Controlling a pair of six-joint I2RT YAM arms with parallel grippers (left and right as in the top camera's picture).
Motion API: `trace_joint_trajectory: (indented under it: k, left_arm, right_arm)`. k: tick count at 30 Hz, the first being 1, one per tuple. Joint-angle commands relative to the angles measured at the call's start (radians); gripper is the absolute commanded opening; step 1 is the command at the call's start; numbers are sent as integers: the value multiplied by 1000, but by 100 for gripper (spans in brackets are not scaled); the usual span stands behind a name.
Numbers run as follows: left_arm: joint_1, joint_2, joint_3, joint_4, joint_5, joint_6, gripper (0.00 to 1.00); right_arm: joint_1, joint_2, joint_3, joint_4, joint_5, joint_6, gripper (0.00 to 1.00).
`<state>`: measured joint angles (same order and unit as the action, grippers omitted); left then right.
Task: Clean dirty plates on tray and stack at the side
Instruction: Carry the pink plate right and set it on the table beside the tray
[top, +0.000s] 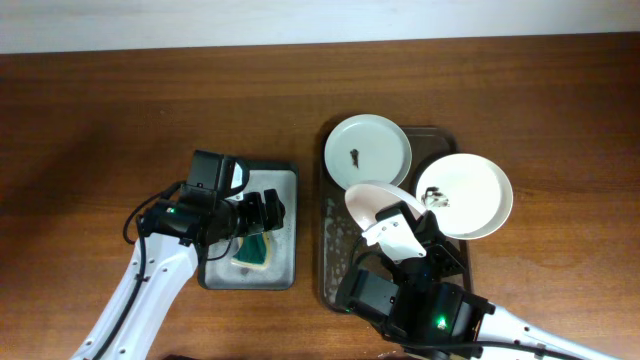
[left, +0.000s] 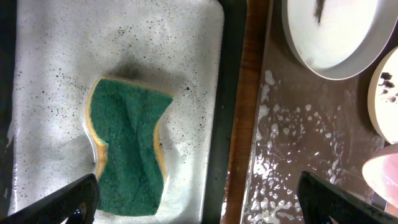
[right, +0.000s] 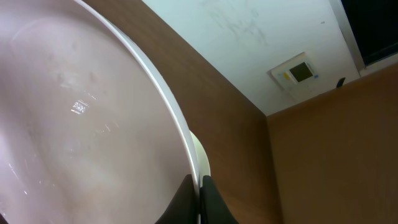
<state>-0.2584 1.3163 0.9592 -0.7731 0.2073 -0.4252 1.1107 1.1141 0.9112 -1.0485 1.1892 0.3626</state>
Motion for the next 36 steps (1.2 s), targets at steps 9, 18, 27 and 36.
trace_joint_trajectory:
  k: [9,18,27,36]
  left_arm:
    - [6,-11,-1,2,14,8,100]
    - [6,-11,-1,2,14,8,100]
    - [6,-11,-1,2,14,8,100]
    - [6,-11,-1,2,14,8,99]
  right_arm:
    - [8,0,23,-3,42,12,4]
    - [8,0,23,-3,19,38,4]
    - [-69,0,21,-3,-42,262,4]
    - [-846,-42,32,121,-888,48,4]
